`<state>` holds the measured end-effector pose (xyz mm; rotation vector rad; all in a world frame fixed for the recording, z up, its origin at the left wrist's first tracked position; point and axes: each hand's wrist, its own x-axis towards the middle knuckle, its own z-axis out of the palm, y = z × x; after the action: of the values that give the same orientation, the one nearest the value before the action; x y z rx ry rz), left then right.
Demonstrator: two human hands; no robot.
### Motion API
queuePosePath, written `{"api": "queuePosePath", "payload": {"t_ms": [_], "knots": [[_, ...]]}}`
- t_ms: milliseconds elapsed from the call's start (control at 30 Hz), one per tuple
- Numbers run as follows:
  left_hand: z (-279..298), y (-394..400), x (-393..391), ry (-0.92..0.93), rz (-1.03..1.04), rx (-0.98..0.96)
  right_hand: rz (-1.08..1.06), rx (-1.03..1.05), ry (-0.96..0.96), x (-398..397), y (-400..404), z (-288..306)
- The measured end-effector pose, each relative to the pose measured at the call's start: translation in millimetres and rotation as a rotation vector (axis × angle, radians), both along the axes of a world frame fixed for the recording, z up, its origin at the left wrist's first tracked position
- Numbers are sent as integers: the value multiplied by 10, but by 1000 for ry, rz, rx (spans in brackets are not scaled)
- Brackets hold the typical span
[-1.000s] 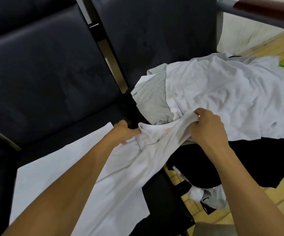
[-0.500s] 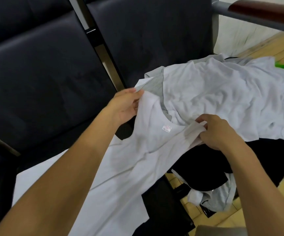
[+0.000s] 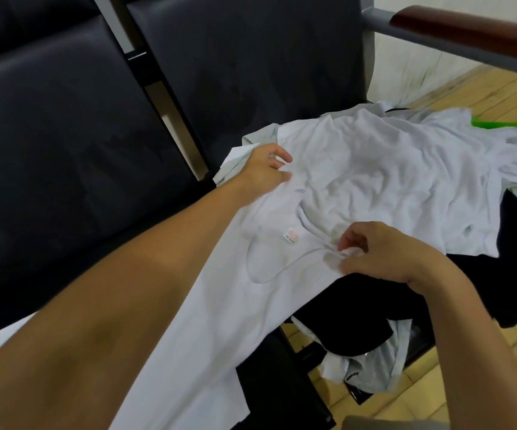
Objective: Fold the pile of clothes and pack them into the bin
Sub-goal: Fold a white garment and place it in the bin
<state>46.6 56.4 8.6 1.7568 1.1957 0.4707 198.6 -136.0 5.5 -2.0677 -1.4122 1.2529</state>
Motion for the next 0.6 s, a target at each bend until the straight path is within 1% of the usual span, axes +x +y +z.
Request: {"api": "queuePosePath", "payload": {"t_ms": [33, 100, 200, 267, 367, 433, 467, 500, 567, 600], "knots": [[-43, -4, 0, 26, -23, 20, -4, 1, 7, 8, -1, -20], [-107, -19, -31, 87, -41, 76, -51, 64, -59, -3, 38, -85], [-129, -134, -185, 136, -8, 151, -270, 236, -136, -16, 118, -164], [-168, -335, -415, 236, -16, 283, -351, 319, -218, -52, 140, -191], [-281, -914, -910, 361, -44, 461, -314, 395, -374, -193, 167, -208], [-349, -1439, -1244, 383, -40, 544, -268, 442, -370, -338, 188, -160], [-378, -1705, -1389, 387, -42, 553, -243, 447, -357, -409, 196, -136], [-399, -1960, -1501, 386, -63, 506, -215, 432, -362, -467, 204, -126], [-436, -2397, -1658, 402, -132, 312, -131, 323, -452, -548, 195, -121], [-493, -2547, -1708, 443, -171, 262, -96, 251, -515, -561, 184, -131]]}}
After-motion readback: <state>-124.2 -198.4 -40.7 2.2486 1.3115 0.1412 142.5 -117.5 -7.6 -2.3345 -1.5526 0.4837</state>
